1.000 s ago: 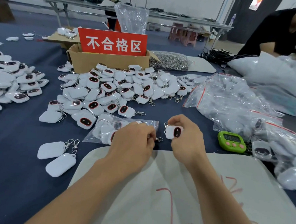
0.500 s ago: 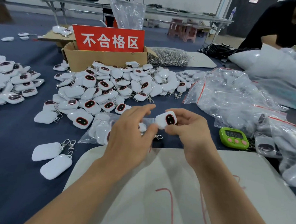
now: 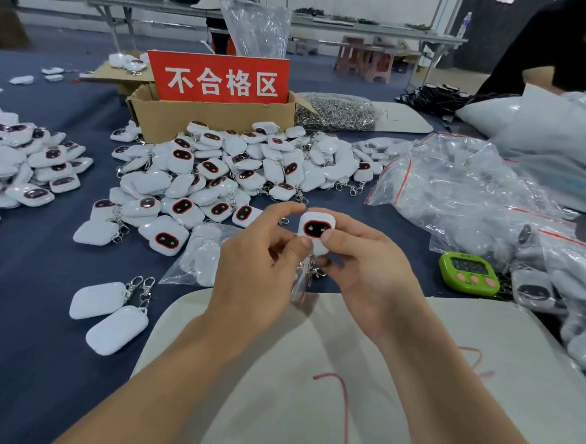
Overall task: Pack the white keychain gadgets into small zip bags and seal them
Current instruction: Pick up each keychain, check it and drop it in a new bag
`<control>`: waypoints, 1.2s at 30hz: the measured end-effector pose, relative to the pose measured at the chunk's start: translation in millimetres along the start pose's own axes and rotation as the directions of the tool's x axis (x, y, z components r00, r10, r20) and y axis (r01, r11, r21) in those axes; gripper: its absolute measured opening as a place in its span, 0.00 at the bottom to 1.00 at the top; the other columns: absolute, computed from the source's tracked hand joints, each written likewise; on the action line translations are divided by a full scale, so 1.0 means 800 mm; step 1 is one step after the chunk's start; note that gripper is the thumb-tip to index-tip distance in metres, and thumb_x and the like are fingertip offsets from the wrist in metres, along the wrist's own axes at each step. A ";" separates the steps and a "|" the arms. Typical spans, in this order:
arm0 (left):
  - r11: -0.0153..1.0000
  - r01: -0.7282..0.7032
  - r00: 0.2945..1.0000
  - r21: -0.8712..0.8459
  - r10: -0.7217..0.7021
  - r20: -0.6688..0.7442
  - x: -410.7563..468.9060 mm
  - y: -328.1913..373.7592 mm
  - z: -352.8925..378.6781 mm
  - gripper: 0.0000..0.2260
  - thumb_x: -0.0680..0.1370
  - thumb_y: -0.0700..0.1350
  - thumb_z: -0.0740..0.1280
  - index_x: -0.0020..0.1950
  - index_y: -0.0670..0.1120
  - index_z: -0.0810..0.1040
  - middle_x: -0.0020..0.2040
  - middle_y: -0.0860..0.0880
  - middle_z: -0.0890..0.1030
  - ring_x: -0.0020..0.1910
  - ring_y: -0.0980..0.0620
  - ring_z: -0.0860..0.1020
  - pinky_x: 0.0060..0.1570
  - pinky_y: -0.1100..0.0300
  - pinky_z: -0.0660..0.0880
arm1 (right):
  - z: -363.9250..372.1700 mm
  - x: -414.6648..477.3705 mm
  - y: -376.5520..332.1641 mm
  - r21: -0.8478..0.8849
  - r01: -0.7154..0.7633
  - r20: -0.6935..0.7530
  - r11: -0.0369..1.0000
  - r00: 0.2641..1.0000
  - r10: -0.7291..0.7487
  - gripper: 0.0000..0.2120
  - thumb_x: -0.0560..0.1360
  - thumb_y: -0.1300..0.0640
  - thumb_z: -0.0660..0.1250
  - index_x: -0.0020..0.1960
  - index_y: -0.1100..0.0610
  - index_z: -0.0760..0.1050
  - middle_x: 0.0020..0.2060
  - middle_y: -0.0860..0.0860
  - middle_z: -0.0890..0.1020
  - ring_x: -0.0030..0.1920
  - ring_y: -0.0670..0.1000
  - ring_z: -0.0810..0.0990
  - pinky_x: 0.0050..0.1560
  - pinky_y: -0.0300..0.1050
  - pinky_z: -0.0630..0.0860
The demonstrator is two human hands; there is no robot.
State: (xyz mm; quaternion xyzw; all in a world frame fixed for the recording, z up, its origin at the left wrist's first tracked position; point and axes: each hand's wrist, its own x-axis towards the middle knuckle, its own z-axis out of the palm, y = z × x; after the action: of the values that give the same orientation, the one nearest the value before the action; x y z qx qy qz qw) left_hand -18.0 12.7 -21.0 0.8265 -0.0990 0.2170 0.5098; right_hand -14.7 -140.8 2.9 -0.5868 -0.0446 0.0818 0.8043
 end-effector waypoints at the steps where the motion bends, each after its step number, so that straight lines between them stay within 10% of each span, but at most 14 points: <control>1: 1.000 -0.005 1.000 0.013 0.005 0.011 0.000 0.000 0.001 0.14 0.79 0.50 0.67 0.62 0.64 0.75 0.38 0.61 0.83 0.39 0.56 0.80 0.37 0.69 0.70 | 0.001 0.001 0.000 -0.005 -0.011 -0.014 1.000 1.000 0.011 0.14 0.79 0.66 0.65 0.53 0.55 0.88 0.47 0.55 0.86 0.48 0.54 0.79 0.47 0.45 0.78; 7: 1.000 -0.022 0.997 0.010 0.021 0.079 -0.004 -0.003 0.005 0.16 0.80 0.54 0.63 0.68 0.60 0.78 0.35 0.62 0.81 0.35 0.58 0.76 0.35 0.67 0.67 | 0.003 0.001 0.000 -0.034 0.008 -0.143 0.999 0.990 -0.013 0.15 0.77 0.71 0.65 0.47 0.57 0.88 0.46 0.63 0.87 0.45 0.56 0.86 0.43 0.45 0.84; 12: 1.000 0.000 1.000 0.026 -0.001 0.003 -0.002 -0.002 0.002 0.14 0.80 0.54 0.65 0.64 0.60 0.82 0.36 0.65 0.80 0.34 0.60 0.76 0.34 0.72 0.67 | 0.005 0.001 0.006 -0.174 0.063 -0.162 0.983 0.982 -0.092 0.15 0.76 0.71 0.65 0.49 0.58 0.88 0.45 0.58 0.88 0.49 0.56 0.86 0.60 0.57 0.80; 19: 0.997 0.070 0.995 0.025 -0.068 -0.075 0.004 -0.003 0.002 0.09 0.79 0.46 0.72 0.58 0.55 0.87 0.32 0.67 0.79 0.30 0.64 0.74 0.35 0.74 0.68 | 0.008 -0.003 0.004 -0.222 0.058 -0.054 0.973 0.996 -0.072 0.16 0.78 0.71 0.62 0.53 0.58 0.86 0.49 0.64 0.87 0.47 0.64 0.85 0.40 0.41 0.82; 27: 0.996 0.088 0.992 -0.001 -0.088 -0.088 0.006 -0.006 0.002 0.09 0.79 0.48 0.72 0.58 0.54 0.87 0.38 0.68 0.83 0.37 0.67 0.79 0.39 0.75 0.69 | 0.014 -0.003 0.010 -0.339 0.057 -0.050 0.939 0.996 -0.078 0.18 0.74 0.72 0.64 0.54 0.54 0.83 0.46 0.60 0.87 0.42 0.56 0.81 0.49 0.64 0.82; 36: 1.000 0.012 0.999 0.028 -0.011 -0.035 0.000 -0.001 0.004 0.12 0.79 0.45 0.71 0.62 0.53 0.85 0.29 0.68 0.75 0.30 0.71 0.73 0.34 0.78 0.65 | 0.013 -0.002 0.008 -0.334 0.083 -0.119 0.939 0.984 -0.129 0.19 0.71 0.77 0.65 0.49 0.55 0.84 0.39 0.53 0.88 0.31 0.42 0.80 0.30 0.32 0.73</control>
State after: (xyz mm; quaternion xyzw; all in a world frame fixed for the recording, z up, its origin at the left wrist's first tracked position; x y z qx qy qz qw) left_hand -16.6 9.8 -22.6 0.8303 -0.0823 0.2299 0.5010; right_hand -18.4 -129.1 -0.2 -0.7132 -0.0330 -0.0115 0.7001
